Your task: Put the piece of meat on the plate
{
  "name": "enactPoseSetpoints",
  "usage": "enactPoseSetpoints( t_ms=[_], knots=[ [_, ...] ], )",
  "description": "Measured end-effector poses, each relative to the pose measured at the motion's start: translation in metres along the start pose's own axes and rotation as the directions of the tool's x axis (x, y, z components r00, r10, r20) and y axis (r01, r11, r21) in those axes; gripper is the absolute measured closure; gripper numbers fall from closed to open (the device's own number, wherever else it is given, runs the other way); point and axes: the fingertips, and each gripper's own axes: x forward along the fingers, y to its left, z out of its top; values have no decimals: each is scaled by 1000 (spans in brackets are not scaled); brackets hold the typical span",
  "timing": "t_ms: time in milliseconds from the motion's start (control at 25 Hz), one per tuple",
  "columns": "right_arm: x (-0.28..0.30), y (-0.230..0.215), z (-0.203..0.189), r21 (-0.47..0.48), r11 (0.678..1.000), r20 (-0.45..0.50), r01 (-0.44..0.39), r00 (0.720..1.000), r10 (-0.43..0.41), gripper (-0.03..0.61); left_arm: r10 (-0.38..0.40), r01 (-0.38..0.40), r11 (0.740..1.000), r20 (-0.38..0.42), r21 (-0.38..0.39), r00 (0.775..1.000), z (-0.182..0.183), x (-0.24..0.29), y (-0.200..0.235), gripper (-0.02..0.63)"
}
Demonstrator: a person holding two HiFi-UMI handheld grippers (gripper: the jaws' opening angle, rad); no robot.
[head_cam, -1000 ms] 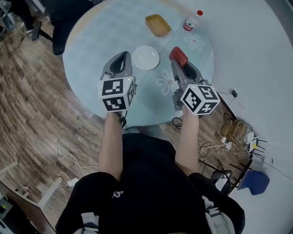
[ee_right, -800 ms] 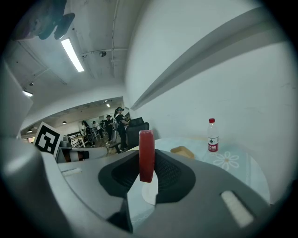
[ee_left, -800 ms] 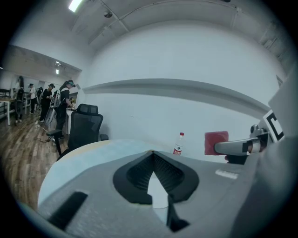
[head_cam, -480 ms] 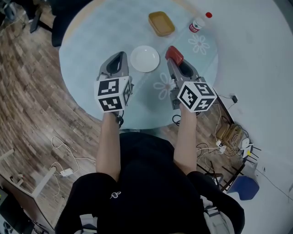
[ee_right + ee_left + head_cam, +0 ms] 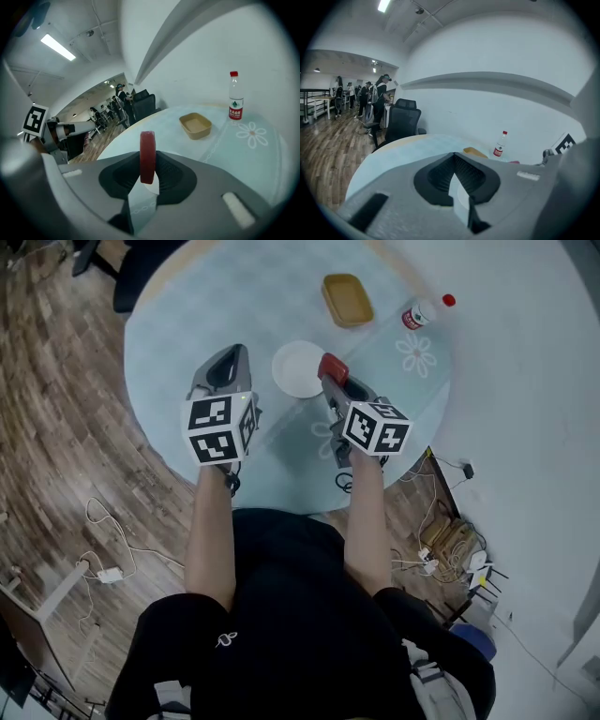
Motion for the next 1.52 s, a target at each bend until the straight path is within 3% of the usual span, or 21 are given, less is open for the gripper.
enactPoseSetpoints(
  t_ms=[200,520,800,1040,1320,1520],
  knots=[
    [36,-5,-28,24,1000,-126,-12,992,15,480,32,-32,999,0,-13,999,3,3,16,618],
    [95,-7,-64,16,999,-320,-47,946,50,480,74,-74,997,-16,-29,997,0,17,39,618],
    [116,-5,-75,52,995,-405,-83,909,97,479,120,-121,992,-31,-46,992,-5,15,55,618],
    [119,-11,-78,196,975,-388,-107,905,177,468,138,-139,989,-21,-47,990,-4,6,57,618],
    [107,-42,-66,227,974,-306,10,950,62,384,128,-127,992,18,-25,992,11,-10,47,618],
    [81,-48,-37,211,975,-172,67,985,-31,393,108,-108,994,48,-9,993,22,-23,37,618]
  ],
)
